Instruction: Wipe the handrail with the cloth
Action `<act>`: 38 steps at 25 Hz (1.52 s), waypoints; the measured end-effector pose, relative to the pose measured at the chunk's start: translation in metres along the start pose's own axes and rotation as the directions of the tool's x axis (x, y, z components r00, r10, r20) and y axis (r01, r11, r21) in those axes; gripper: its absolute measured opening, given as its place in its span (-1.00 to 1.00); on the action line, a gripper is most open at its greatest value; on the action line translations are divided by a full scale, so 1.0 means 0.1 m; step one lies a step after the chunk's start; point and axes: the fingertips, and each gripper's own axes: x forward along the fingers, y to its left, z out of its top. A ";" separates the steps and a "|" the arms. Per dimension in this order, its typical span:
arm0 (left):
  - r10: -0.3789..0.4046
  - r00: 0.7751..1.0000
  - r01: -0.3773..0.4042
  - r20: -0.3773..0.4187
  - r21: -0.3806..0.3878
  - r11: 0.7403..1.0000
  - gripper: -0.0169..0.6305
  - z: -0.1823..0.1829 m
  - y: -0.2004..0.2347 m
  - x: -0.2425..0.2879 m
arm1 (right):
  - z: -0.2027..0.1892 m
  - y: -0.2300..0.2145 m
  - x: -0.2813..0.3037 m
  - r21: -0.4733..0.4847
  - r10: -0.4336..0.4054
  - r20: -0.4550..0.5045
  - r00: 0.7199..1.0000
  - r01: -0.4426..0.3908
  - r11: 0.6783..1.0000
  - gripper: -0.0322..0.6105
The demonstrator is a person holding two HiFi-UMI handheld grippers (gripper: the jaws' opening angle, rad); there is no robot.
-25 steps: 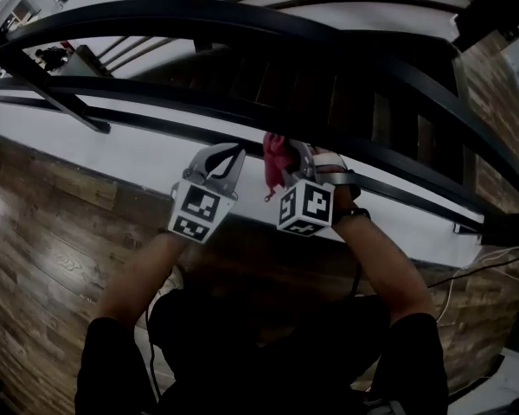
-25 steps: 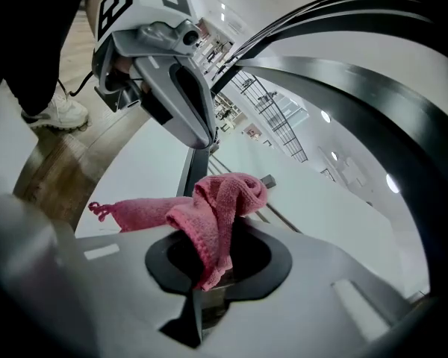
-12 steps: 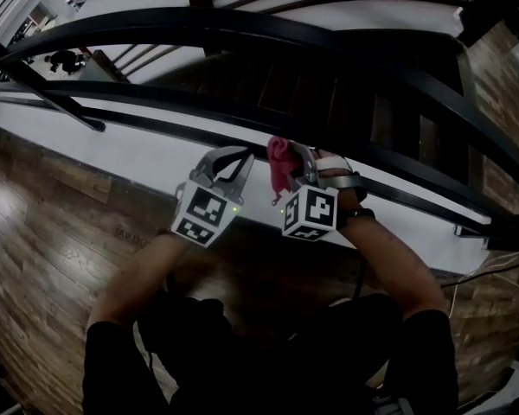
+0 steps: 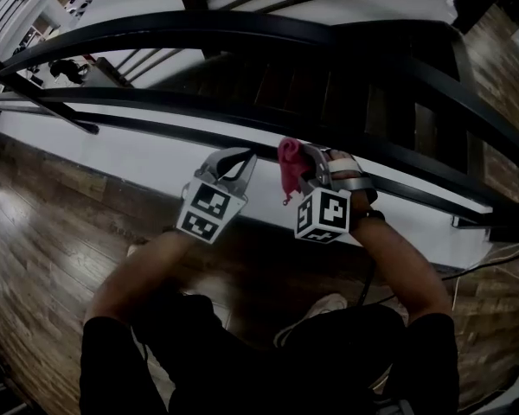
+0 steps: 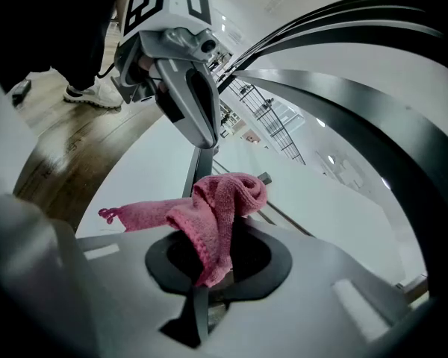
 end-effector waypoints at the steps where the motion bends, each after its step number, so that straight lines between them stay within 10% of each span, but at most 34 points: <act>1: -0.011 1.000 0.011 -0.006 0.001 1.000 -0.95 0.00 -0.05 0.03 | -0.07 0.00 -0.04 0.006 0.000 -0.004 1.000 0.000 1.000 -0.76; 21: -0.142 0.990 0.142 0.012 0.032 0.989 -0.95 0.36 -1.09 0.70 | -1.10 -0.18 -0.58 0.275 -0.012 -0.072 0.997 0.031 0.961 -0.76; 38: -0.261 0.965 0.261 0.020 0.002 0.965 -0.95 0.71 -1.82 1.07 | -2.10 -0.22 -1.16 0.256 -0.018 -0.168 0.986 0.061 0.965 -0.76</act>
